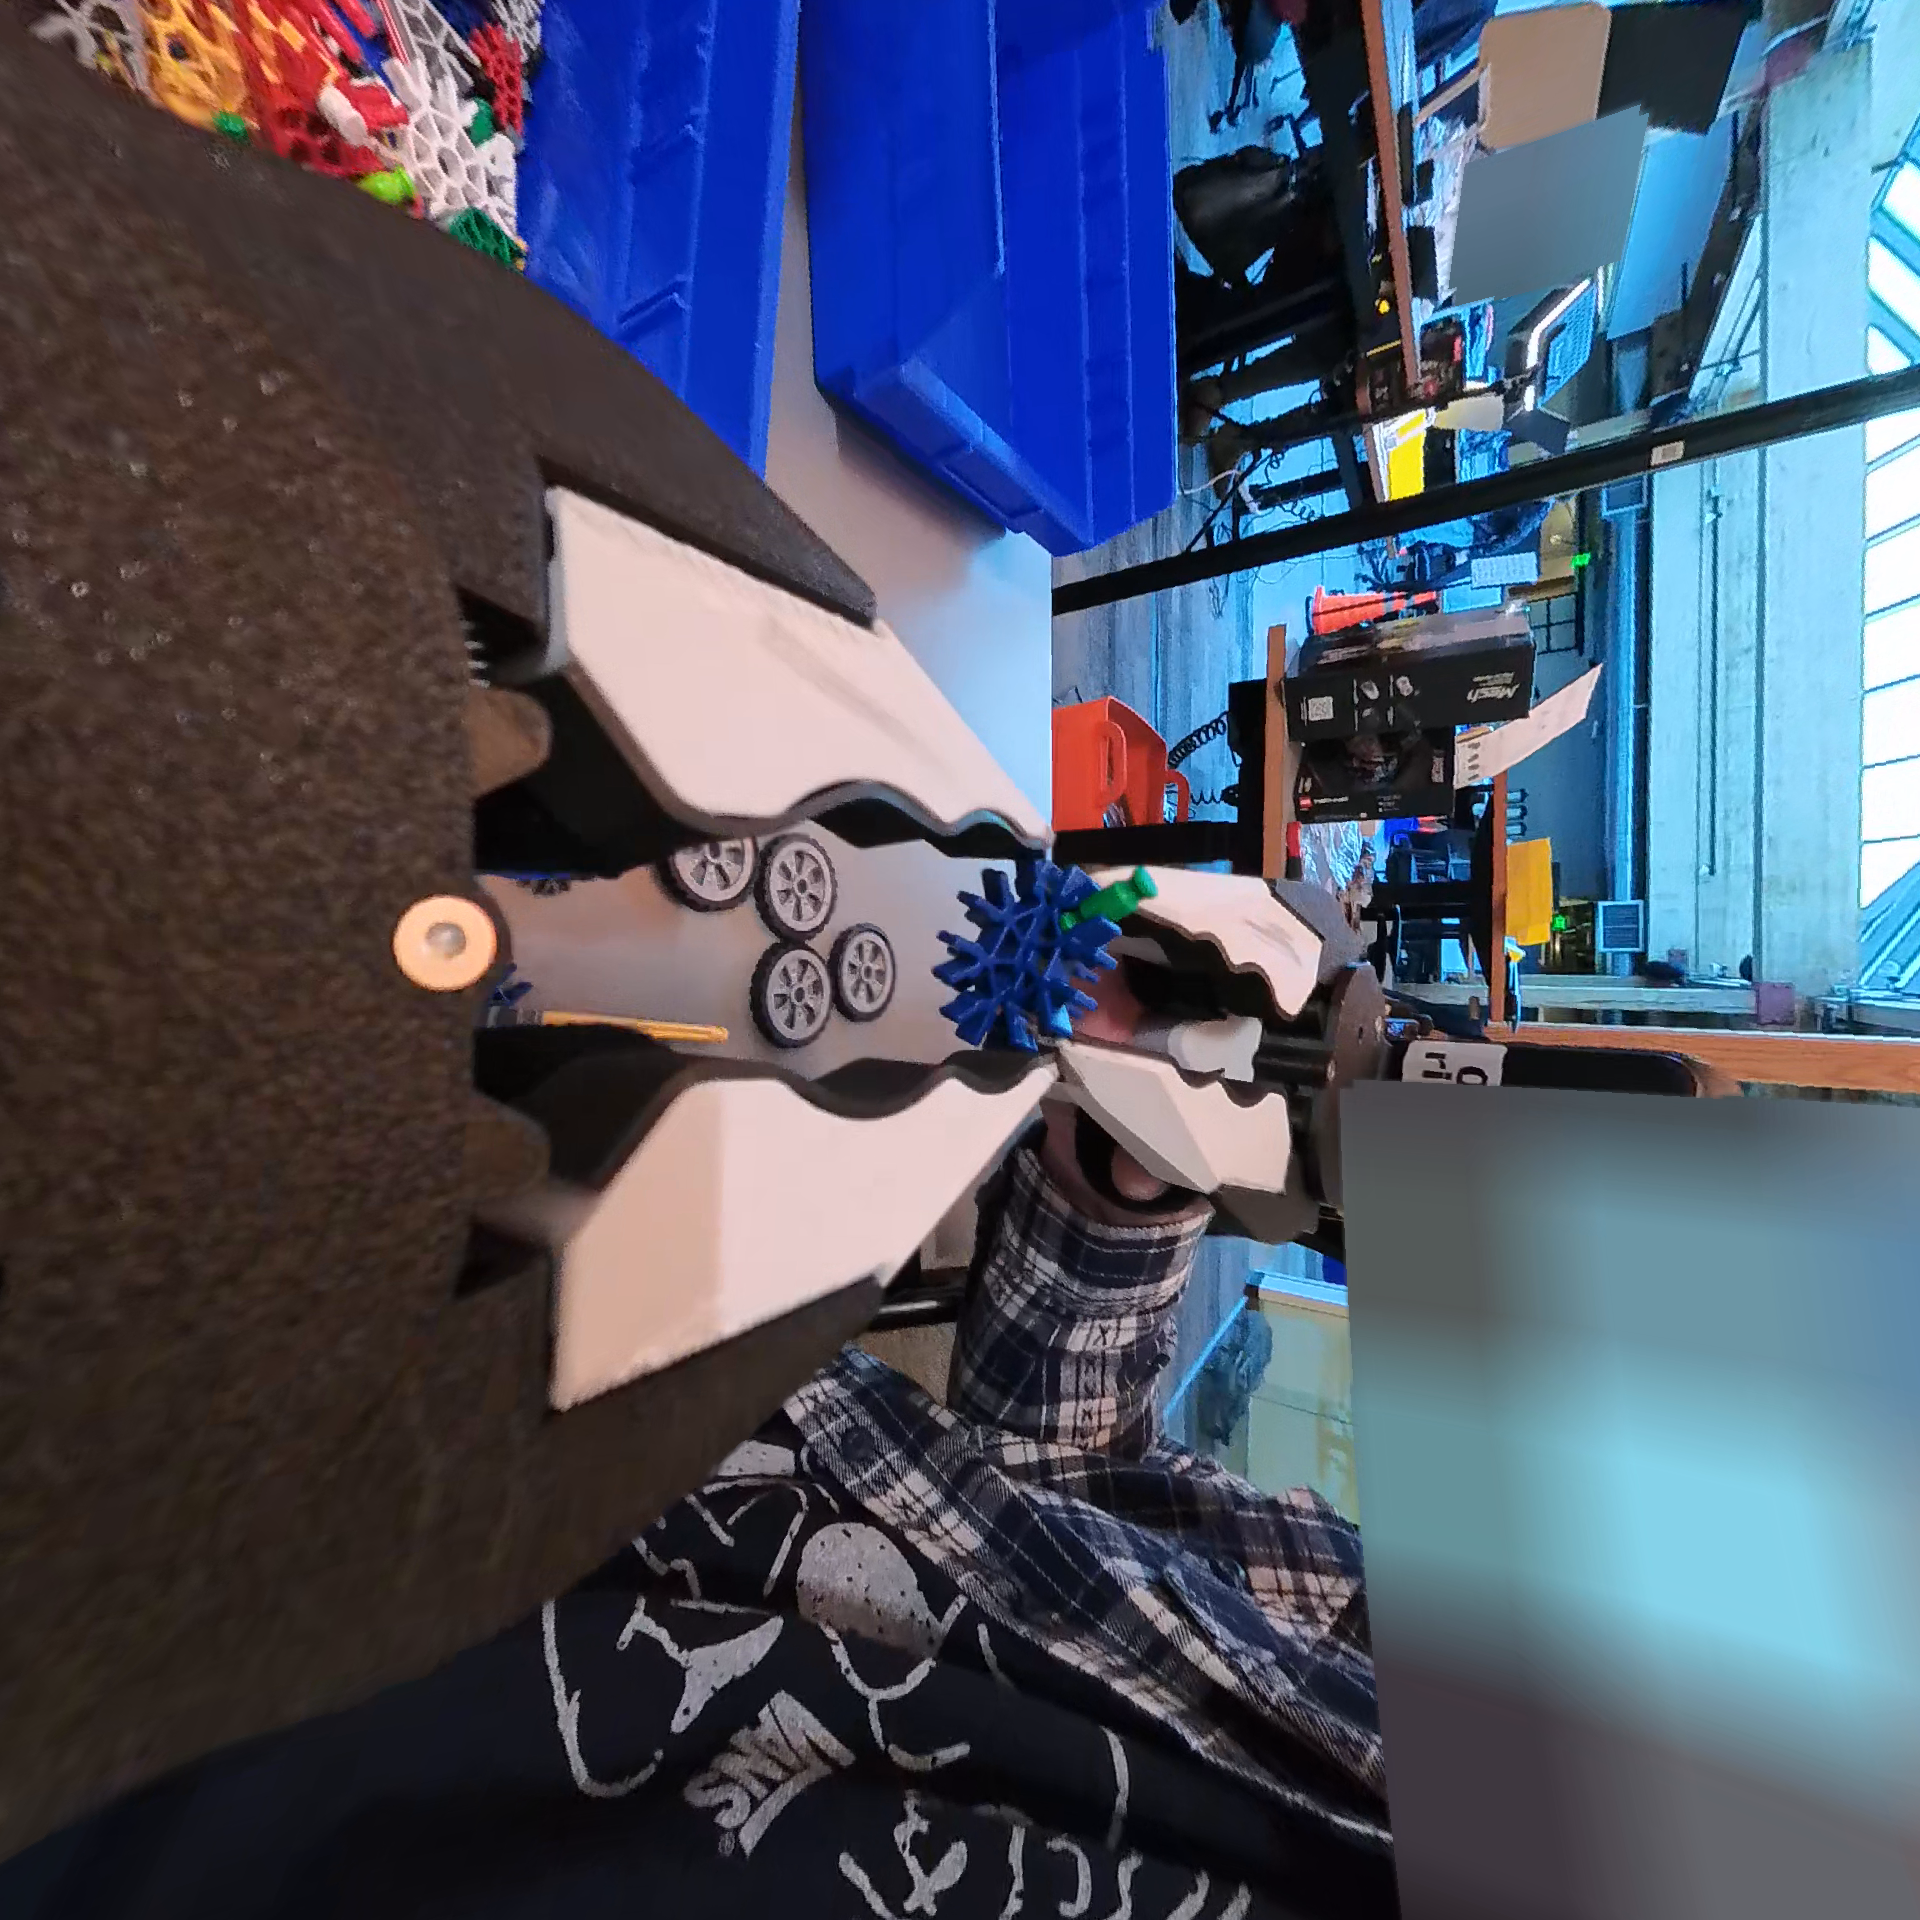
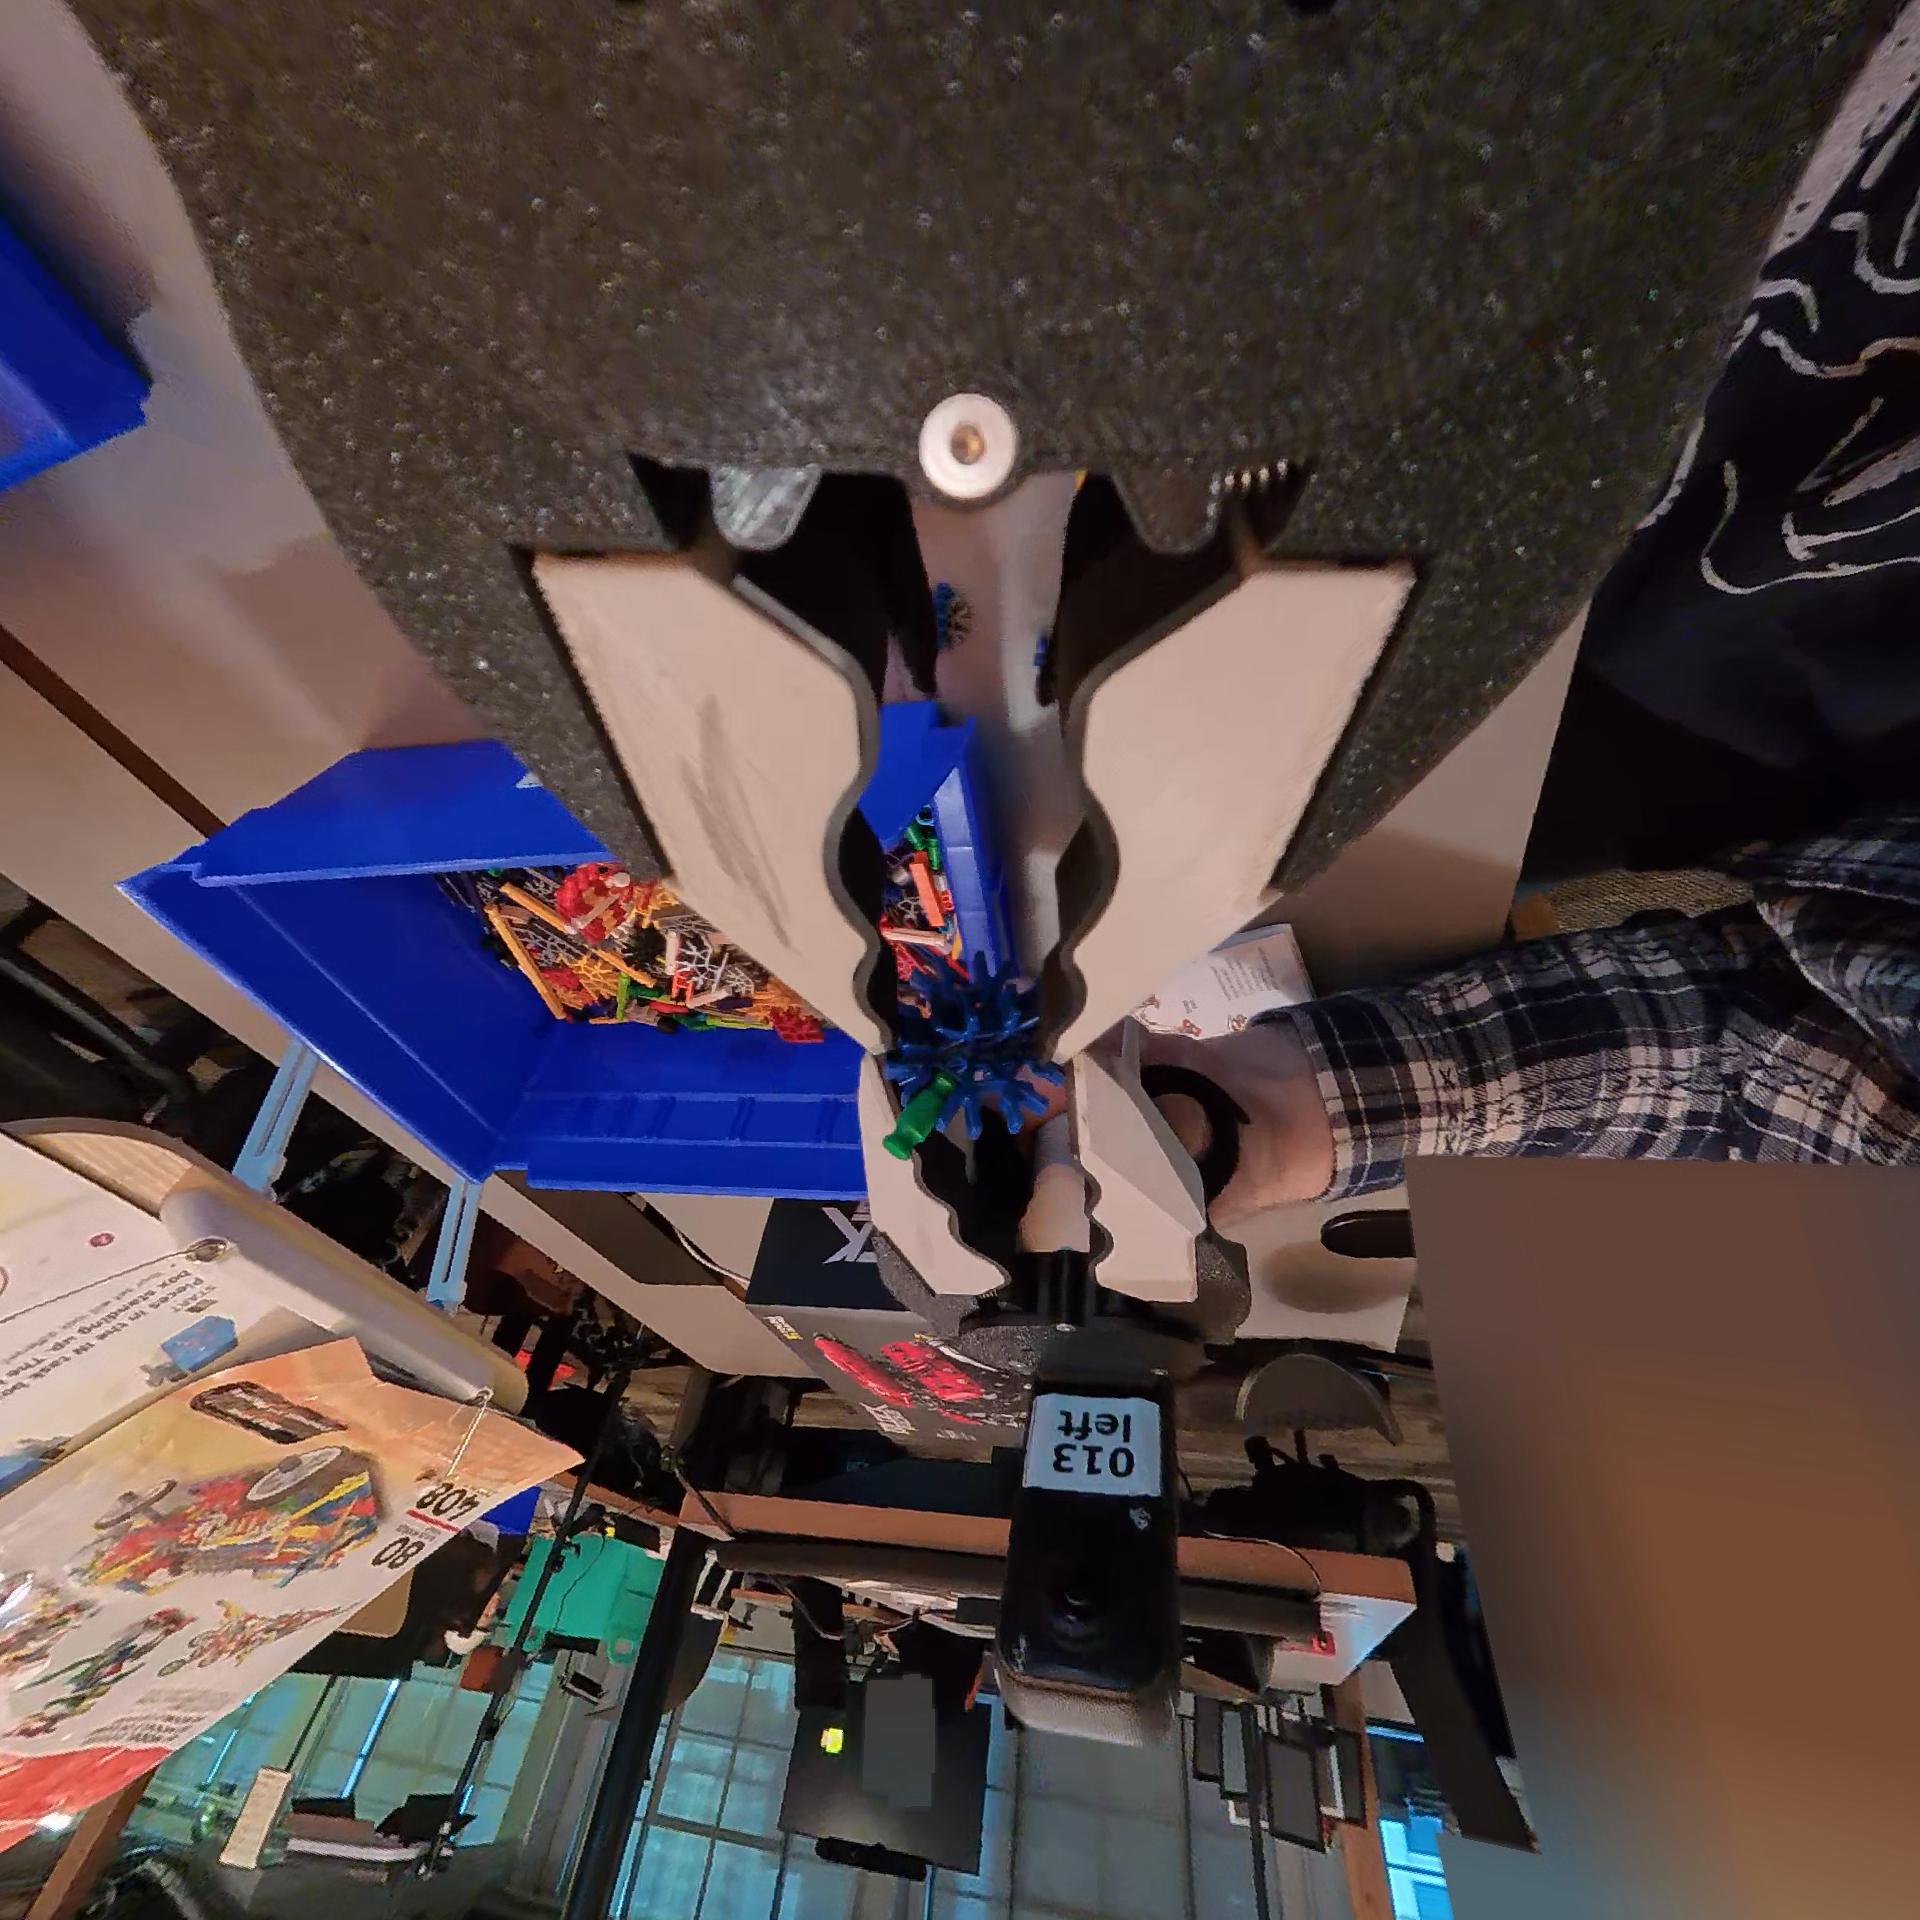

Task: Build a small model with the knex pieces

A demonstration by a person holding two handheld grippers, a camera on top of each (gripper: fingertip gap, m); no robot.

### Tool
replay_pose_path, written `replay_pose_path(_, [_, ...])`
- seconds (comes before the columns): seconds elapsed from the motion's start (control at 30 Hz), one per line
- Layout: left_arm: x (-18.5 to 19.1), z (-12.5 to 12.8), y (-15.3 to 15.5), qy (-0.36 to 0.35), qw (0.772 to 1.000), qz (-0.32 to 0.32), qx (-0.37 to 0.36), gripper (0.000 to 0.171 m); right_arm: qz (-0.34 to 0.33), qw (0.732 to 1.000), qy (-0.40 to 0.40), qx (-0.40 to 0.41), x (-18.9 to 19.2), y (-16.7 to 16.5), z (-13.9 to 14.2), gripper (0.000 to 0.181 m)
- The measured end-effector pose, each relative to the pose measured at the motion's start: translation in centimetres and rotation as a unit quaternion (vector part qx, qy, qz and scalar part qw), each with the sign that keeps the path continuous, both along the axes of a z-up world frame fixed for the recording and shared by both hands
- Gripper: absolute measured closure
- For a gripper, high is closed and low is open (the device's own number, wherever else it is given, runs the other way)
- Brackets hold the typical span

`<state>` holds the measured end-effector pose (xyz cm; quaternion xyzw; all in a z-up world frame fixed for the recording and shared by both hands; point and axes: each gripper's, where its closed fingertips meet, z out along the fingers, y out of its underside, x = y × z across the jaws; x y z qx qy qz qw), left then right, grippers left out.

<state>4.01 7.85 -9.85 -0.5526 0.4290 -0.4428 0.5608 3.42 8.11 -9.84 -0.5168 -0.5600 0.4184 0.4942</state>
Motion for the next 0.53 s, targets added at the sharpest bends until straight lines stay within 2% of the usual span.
replay_pose_path(0.3, [-0.7,1.2,-0.4,-0.072,0.996,-0.043,-0.038,0.137,0.018,1.000,0.005,-0.015,-0.3,-0.8,0.1,0.152])
replay_pose_path(0.53, [-0.7,1.2,0.2,-0.087,0.994,-0.039,-0.051,0.137,-0.008,1.000,0.002,0.012,-0.4,-0.3,0.0,0.150])
